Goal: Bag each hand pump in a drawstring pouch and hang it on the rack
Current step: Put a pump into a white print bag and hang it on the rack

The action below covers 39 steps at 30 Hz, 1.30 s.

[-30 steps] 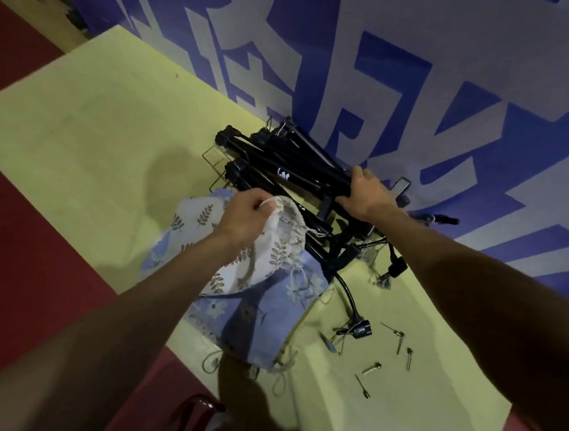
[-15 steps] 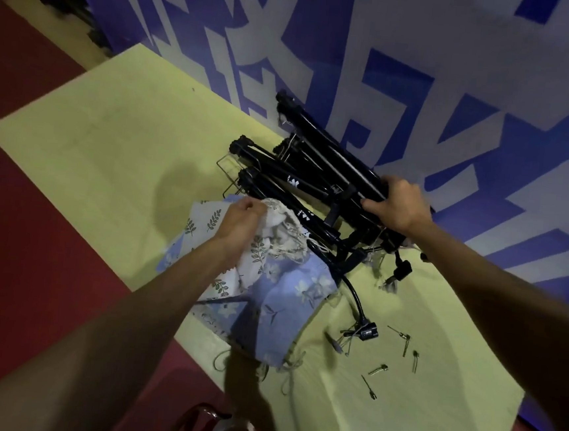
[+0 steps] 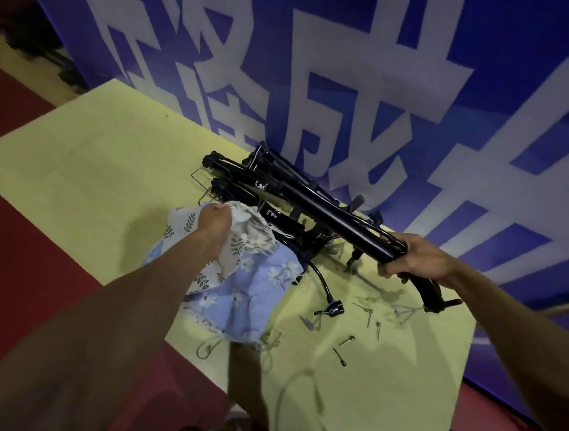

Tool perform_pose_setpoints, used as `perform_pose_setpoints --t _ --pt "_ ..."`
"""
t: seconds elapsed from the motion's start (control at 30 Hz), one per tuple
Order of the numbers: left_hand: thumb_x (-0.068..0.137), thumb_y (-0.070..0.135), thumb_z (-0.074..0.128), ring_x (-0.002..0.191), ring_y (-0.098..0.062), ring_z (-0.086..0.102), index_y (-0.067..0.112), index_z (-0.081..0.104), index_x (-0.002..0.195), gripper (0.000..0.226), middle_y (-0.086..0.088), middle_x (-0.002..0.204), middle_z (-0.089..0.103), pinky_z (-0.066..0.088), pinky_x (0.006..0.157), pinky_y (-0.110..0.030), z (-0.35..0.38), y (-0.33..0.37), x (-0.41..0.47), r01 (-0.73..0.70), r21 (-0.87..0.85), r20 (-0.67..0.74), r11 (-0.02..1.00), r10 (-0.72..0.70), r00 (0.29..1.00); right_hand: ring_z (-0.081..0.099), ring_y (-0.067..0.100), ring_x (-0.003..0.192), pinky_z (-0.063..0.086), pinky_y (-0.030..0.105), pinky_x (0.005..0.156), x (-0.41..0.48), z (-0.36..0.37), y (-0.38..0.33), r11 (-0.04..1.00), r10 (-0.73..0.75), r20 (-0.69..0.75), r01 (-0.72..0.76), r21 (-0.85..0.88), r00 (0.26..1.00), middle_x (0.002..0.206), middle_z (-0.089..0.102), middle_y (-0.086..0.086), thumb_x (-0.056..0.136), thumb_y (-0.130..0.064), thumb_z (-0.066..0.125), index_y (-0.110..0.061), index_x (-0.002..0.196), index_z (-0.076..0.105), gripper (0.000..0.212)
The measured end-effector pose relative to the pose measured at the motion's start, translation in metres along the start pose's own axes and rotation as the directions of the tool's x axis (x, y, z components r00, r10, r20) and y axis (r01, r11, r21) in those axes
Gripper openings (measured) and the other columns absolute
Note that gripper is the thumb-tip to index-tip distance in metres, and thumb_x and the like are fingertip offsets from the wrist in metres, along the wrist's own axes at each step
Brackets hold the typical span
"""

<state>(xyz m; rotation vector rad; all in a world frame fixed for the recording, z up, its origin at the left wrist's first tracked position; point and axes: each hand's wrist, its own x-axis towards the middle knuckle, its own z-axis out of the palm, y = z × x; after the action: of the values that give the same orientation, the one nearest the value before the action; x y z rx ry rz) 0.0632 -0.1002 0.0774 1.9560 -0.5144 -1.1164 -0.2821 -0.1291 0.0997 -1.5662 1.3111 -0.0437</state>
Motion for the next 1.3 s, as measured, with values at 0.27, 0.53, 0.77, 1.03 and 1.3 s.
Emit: perform_pose_setpoints --t 0.27,0.53,0.77,1.03,1.3 --pt "0.098 0.019 0.043 0.077 -0.017 0.045 0.013 0.051 0.095 0.011 -0.004 0.09 0.05 0.034 0.056 -0.023 0.014 0.005 -0.017 -0.368 0.091 0.069 0.925 0.363 0.929 0.06 0.017 0.062 0.049 0.024 0.051 -0.018 -0.01 0.014 0.994 0.042 0.078 -0.033 -0.108 0.996 0.074 0.063 0.007 0.074 0.001 0.072 -0.012 0.1 0.06 0.031" --pt "0.096 0.02 0.048 0.081 -0.017 0.054 0.012 0.06 0.092 0.014 -0.001 0.088 0.058 0.043 0.07 -0.027 0.002 0.006 -0.023 -0.598 0.256 0.234 0.759 0.552 0.8 0.062 0.021 0.063 0.048 0.026 0.048 0.003 0.001 -0.006 0.985 0.047 0.192 -0.014 -0.172 0.98 0.076 0.066 0.015 0.073 -0.008 0.075 -0.007 0.096 0.063 0.026" --pt "0.096 0.022 0.05 0.062 -0.015 0.05 0.016 0.059 0.09 0.012 -0.003 0.073 0.057 0.04 0.056 -0.023 -0.004 0.003 -0.032 -0.702 0.278 0.362 0.656 0.605 0.709 0.065 0.02 0.058 0.048 0.027 0.046 0.008 0.006 -0.023 0.991 0.045 0.217 -0.016 -0.134 0.975 0.068 0.068 0.004 0.075 -0.012 0.075 -0.005 0.091 0.066 0.02" --pt "0.094 0.017 0.053 0.088 -0.007 0.057 0.018 0.059 0.092 0.007 0.004 0.09 0.061 0.043 0.076 -0.008 0.04 0.013 -0.07 -0.696 0.039 0.583 0.717 0.55 0.598 0.063 0.016 0.053 0.053 0.028 0.053 0.016 0.033 -0.058 0.989 -0.023 0.195 0.051 -0.14 0.981 0.066 0.069 0.002 0.075 -0.01 0.075 -0.012 0.084 0.064 0.015" --pt "0.097 0.015 0.047 0.084 0.0 0.051 0.013 0.054 0.095 0.007 0.008 0.087 0.054 0.042 0.078 -0.009 0.066 0.024 -0.099 -0.544 -0.077 0.607 0.835 0.472 0.639 0.064 0.022 0.085 0.055 0.035 0.079 0.038 0.058 -0.074 0.928 -0.112 0.113 0.145 -0.343 0.987 0.09 0.066 0.003 0.066 -0.017 0.077 -0.016 0.096 0.061 0.034"
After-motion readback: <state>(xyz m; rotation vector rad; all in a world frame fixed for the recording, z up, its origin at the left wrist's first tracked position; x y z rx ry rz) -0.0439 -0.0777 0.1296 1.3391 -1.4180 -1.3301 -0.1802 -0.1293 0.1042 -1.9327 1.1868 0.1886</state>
